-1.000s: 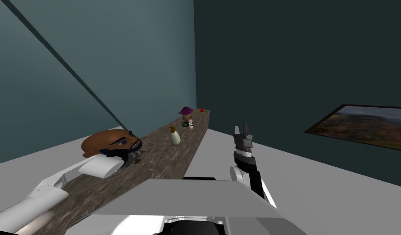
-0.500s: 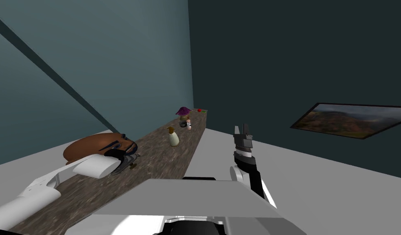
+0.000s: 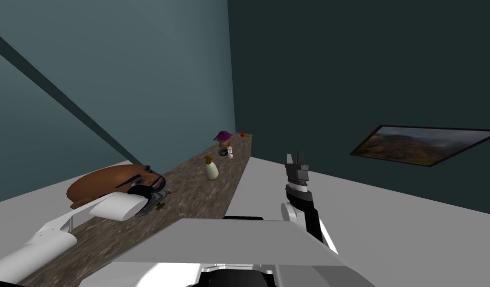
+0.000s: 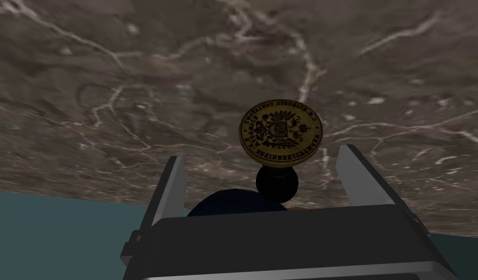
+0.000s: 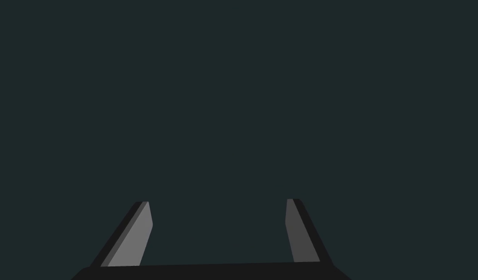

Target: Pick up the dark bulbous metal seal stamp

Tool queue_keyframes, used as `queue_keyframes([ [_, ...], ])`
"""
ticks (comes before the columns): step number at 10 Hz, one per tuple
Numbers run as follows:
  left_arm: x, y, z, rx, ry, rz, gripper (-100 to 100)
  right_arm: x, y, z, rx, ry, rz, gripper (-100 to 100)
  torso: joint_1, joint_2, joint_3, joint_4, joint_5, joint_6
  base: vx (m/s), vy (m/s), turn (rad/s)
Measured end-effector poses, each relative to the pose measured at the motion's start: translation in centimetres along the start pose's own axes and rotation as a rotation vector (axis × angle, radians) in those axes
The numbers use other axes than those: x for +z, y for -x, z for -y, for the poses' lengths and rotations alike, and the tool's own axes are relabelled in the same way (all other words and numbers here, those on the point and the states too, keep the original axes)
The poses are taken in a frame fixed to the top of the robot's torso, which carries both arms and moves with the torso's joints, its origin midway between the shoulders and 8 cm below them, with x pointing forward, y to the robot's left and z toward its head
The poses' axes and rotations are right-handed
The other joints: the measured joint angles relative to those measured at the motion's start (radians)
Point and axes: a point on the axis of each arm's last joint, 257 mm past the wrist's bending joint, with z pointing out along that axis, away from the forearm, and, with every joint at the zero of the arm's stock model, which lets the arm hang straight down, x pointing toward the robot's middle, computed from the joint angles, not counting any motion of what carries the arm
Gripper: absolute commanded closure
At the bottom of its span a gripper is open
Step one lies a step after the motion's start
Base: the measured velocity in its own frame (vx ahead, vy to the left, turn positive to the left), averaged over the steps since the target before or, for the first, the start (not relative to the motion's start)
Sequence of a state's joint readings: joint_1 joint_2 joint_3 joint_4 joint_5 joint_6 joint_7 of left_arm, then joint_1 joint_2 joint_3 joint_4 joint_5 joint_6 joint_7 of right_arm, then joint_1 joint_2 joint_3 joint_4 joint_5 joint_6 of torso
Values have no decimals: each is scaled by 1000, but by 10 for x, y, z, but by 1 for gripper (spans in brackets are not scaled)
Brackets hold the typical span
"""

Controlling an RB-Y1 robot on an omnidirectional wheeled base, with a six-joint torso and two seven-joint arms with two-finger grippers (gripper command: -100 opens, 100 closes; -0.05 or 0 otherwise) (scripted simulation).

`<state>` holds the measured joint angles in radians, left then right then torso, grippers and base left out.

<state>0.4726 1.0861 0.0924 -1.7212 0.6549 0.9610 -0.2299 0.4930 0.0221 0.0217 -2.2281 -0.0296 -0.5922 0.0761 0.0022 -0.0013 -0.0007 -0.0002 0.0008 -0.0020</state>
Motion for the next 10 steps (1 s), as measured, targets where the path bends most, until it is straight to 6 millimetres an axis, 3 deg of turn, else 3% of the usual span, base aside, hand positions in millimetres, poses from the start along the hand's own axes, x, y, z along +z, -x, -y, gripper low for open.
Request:
queue_keyframes([
  [1, 0, 0, 0, 1, -1, 0, 100, 0, 0, 0, 0, 0, 0, 0, 1, 0, 0, 0, 1, 0, 0, 0, 0],
  [5, 0, 0, 0, -1, 0, 0, 100, 0, 0, 0, 0, 0, 0, 0, 1, 0, 0, 0, 1, 1, -1, 0, 4],
  [6, 0, 0, 0, -1, 0, 0, 0, 0, 0, 0, 0, 0, 0, 0, 1, 0, 0, 0, 1, 1, 0, 0, 0],
  [7, 0, 0, 0, -1, 0, 0, 100, 0, 0, 0, 0, 0, 0, 0, 1, 0, 0, 0, 1, 1, -15, -16, 81],
  [9, -10, 3, 9, 10, -9, 0, 100, 0, 0, 0, 0, 0, 0, 0, -2, 1, 1, 0, 0, 0, -15, -21, 49],
  [10, -11, 3, 9, 11, -8, -1, 0, 0, 0, 0, 0, 0, 0, 0, -1, 1, 0, 0, 0, 0, 0, 0, 0],
])
